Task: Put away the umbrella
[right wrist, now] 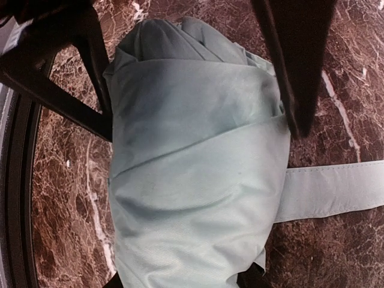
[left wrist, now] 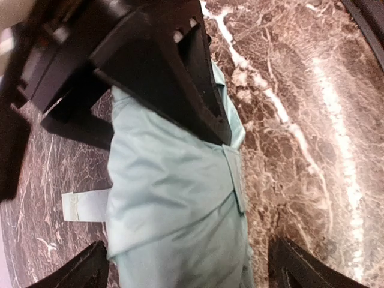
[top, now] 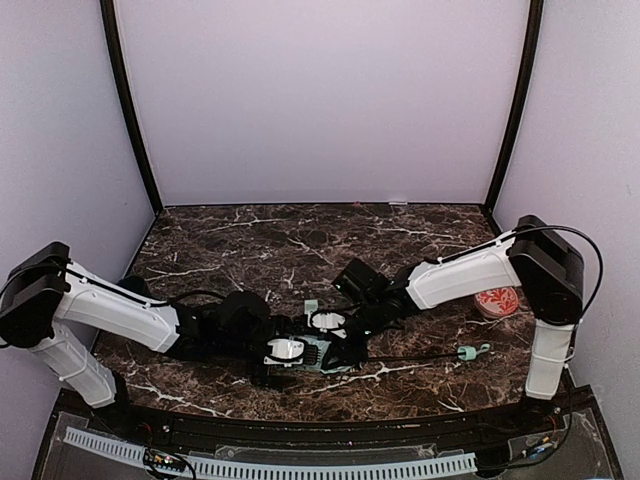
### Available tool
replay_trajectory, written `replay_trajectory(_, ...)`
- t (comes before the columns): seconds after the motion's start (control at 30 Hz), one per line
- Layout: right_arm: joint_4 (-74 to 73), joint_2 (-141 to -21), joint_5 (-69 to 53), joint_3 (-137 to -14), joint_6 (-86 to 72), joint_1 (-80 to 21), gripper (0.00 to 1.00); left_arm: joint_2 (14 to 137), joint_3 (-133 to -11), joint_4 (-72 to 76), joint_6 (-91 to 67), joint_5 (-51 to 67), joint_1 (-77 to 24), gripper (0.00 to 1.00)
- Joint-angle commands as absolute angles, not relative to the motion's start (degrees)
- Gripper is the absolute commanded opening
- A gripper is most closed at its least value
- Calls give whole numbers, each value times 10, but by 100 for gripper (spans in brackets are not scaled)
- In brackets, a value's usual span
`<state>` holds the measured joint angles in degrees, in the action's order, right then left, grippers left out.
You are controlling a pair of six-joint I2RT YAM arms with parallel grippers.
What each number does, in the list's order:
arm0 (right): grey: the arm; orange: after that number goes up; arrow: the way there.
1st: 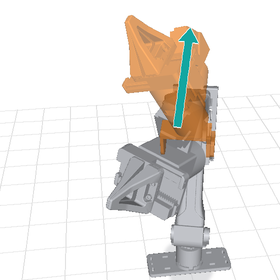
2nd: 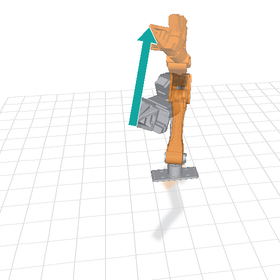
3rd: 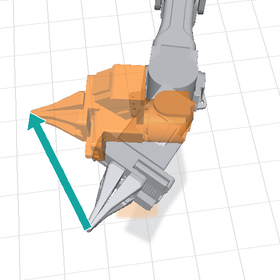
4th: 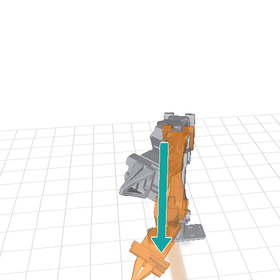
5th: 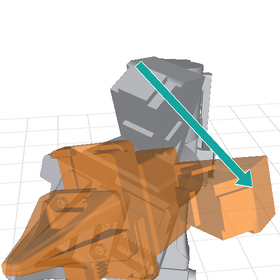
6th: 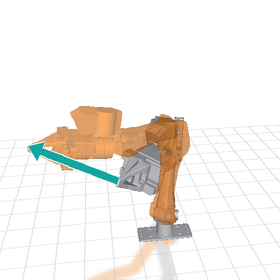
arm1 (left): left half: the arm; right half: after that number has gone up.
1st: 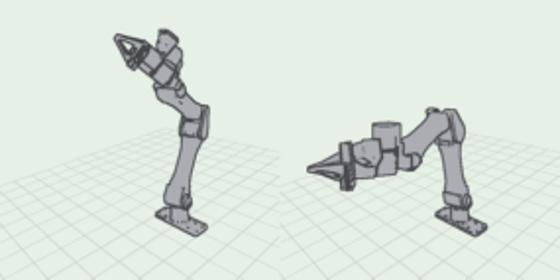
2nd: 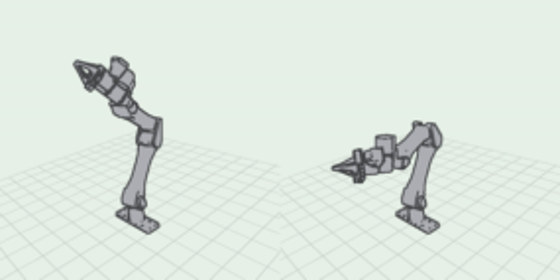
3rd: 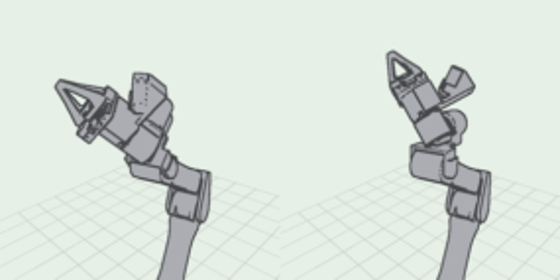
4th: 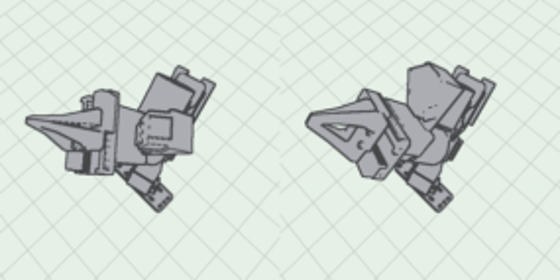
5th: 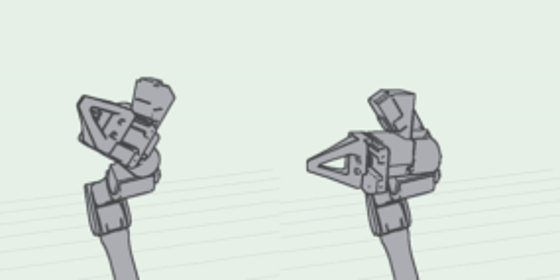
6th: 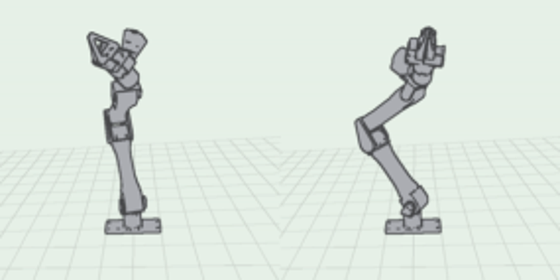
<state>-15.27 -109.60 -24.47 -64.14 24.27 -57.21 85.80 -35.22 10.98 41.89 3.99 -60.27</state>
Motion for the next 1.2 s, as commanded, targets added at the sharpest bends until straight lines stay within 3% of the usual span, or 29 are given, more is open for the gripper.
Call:
replay_trajectory(0.0, -246, -1157, -282, -647, 226, -557, 23, 902, -387, 101, 469, -31, -622, 98)
replay_trajectory(0.5, -238, -1181, -408, -717, 171, -503, 25, 1020, -459, -44, 478, -38, -626, 82)
replay_trajectory(0.63, -187, -1180, -434, -723, 113, -480, 24, 1014, -448, -2, 462, -22, -627, 86)
replay_trajectory(0.77, -207, -1191, -401, -731, 117, -471, 21, 931, -374, 158, 423, 10, -607, 98)
replay_trajectory(0.83, -213, -1193, -403, -728, 123, -471, 21, 921, -353, 178, 444, 44, -602, 99)
replay_trajectory(0.97, -202, -1186, -407, -723, 130, -474, 21, 997, -411, 79, 443, -9, -602, 98)
replay_trajectory(1.17, -213, -1186, -424, -733, 152, -478, 21, 1038, -439, 73, 487, -17, -601, 95)
